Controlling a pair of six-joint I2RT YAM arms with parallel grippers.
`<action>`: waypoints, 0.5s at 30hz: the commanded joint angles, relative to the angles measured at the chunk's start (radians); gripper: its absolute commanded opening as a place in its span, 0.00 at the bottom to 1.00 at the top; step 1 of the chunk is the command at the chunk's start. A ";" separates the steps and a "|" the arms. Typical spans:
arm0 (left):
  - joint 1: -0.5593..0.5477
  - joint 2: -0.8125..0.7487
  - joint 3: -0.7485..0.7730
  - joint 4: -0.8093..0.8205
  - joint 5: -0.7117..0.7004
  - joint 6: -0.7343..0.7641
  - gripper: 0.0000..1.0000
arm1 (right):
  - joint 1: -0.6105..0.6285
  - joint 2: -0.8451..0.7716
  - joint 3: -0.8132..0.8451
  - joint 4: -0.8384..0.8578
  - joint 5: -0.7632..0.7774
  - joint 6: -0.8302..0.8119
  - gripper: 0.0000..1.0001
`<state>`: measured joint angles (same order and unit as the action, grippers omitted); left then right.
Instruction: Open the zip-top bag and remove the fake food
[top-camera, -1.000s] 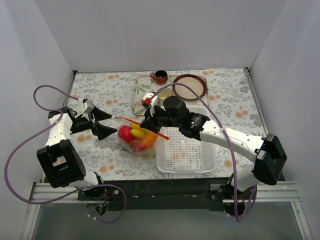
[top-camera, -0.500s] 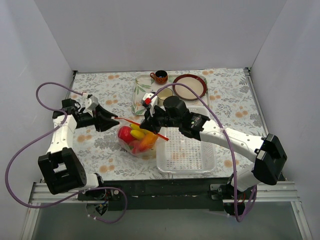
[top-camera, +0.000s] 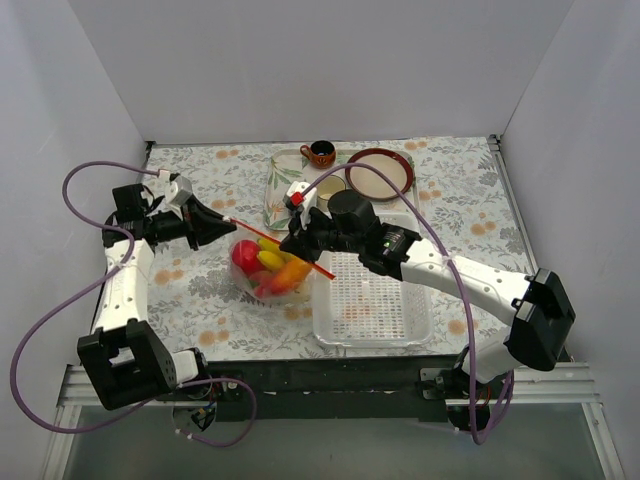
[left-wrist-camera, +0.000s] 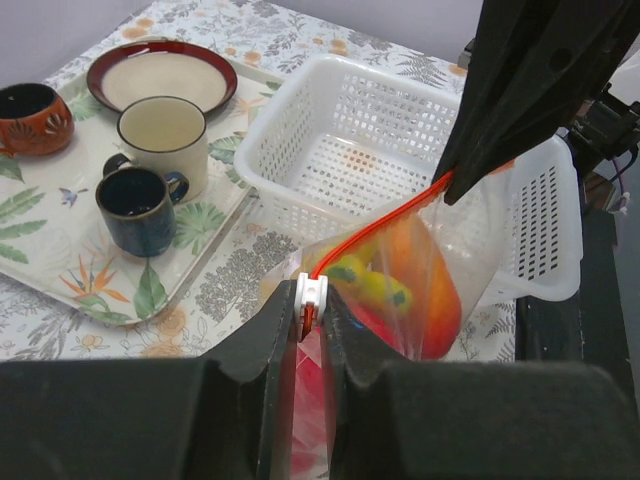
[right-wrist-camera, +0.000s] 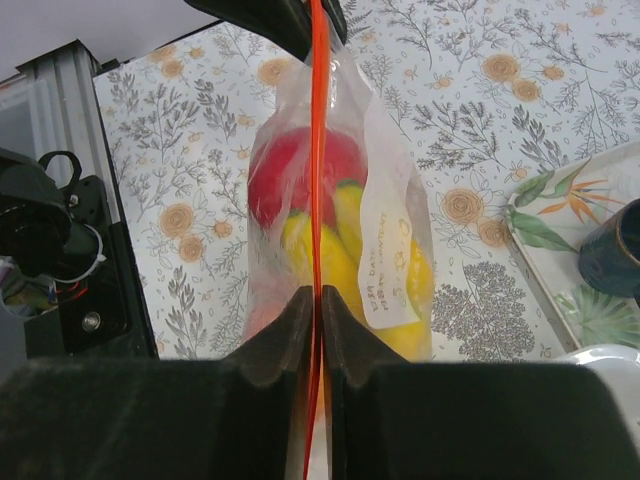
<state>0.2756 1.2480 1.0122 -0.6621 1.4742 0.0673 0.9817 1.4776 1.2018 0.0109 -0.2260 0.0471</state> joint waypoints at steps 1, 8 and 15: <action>0.005 -0.080 0.071 0.101 0.321 -0.133 0.00 | -0.006 -0.011 0.094 0.008 0.002 -0.036 0.28; 0.001 -0.172 0.002 0.226 0.321 -0.296 0.00 | -0.006 0.136 0.309 -0.086 -0.045 -0.093 0.46; -0.001 -0.202 -0.047 0.360 0.321 -0.435 0.01 | -0.006 0.211 0.404 -0.078 -0.113 -0.087 0.49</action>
<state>0.2764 1.0782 0.9791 -0.3962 1.4673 -0.2687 0.9771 1.6573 1.5364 -0.0647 -0.2783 -0.0303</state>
